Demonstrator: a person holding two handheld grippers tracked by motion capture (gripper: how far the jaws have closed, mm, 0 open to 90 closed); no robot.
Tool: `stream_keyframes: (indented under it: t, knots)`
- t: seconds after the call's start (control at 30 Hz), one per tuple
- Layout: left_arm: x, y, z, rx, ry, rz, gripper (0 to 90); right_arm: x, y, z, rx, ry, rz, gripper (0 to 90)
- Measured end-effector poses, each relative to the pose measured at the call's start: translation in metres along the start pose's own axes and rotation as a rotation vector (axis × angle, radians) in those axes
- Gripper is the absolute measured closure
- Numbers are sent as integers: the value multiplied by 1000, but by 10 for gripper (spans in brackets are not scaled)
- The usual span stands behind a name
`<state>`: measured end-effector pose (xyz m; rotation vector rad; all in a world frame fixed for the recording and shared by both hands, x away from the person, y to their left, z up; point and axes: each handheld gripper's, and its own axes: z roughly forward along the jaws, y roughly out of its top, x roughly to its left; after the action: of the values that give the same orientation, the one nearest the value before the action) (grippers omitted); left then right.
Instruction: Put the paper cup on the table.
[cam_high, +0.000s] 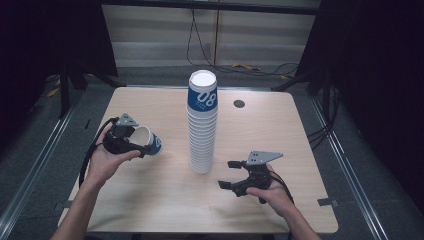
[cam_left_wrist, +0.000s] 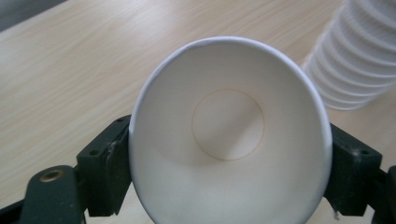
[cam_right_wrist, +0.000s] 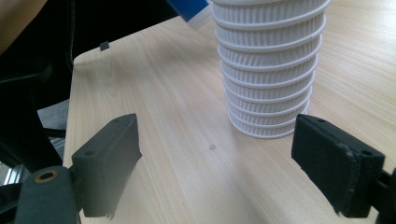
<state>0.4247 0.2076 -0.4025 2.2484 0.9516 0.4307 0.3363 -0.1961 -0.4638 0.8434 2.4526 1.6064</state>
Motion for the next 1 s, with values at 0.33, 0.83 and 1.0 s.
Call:
stream_keyframes:
  t: [0.33,0.83,1.0]
  knots:
    - [8,6,23,228,29,10,171,10,2,1,13,3,-17,152]
    - [15,14,54,302,40,-4,140,1,0,0,8,-1,29,145]
    - [14,13,59,323,52,3,137,0,-1,1,21,6,35,143]
